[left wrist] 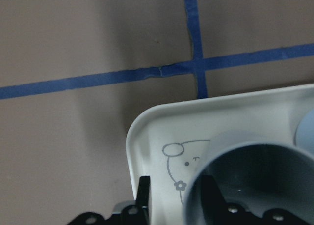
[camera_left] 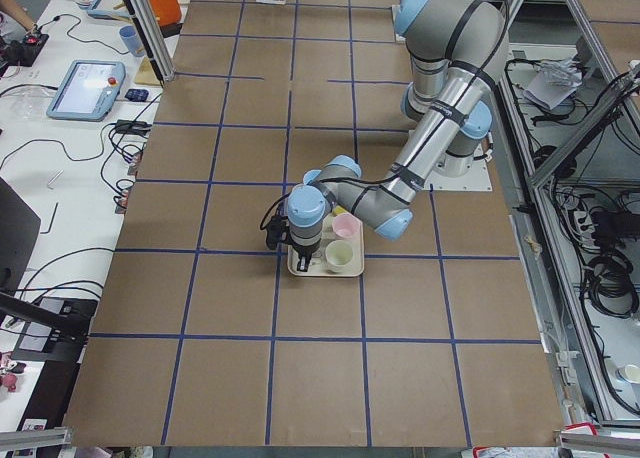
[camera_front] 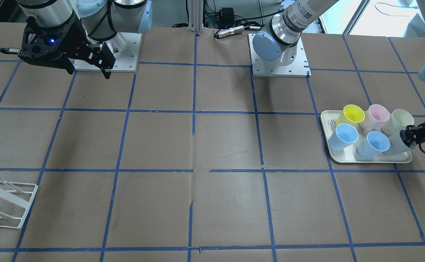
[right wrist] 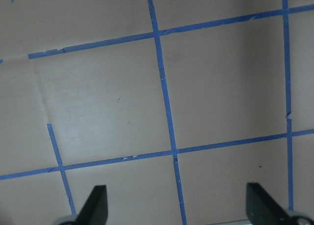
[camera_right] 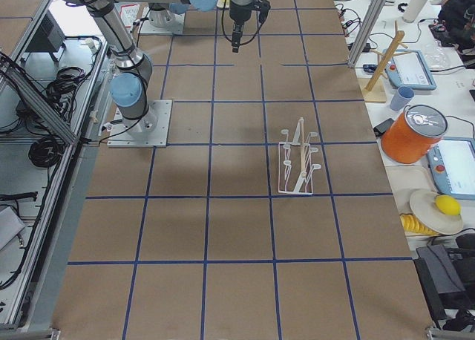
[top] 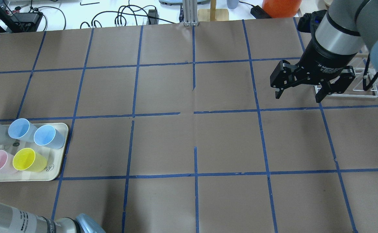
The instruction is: Transfer IKEA cup to right arm and place on rack
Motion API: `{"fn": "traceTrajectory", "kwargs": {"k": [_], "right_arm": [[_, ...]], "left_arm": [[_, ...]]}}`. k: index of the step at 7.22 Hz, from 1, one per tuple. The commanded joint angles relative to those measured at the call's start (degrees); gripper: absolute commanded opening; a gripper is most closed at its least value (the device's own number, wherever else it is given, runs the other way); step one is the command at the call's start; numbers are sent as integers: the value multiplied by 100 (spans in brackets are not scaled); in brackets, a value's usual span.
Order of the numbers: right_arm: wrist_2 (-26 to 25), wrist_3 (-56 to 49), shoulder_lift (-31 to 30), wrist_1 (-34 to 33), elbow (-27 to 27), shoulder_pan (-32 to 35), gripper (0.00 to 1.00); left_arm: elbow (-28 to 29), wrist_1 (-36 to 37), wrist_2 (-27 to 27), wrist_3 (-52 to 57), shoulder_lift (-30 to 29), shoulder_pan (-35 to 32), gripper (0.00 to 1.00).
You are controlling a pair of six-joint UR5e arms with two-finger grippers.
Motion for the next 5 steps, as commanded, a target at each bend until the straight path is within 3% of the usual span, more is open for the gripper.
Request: {"fn": "traceTrajectory", "kwargs": {"k": [1,3,4,5], "right_arm": [[-73,-1,31,25,0,-9,100],[13,7,31,-1,-9,-87,100],[632,347,66,-18,-61,-166,100],[1630,1568,92,-18,-70,-315,100]], "left_arm": [[71,-323,7,10,111,-16,0],[404,-850,7,19,225,-42,0],[694,-1236,7,54,260,-51,0],[923,-1536,-2,98,278,-69,0]]}}
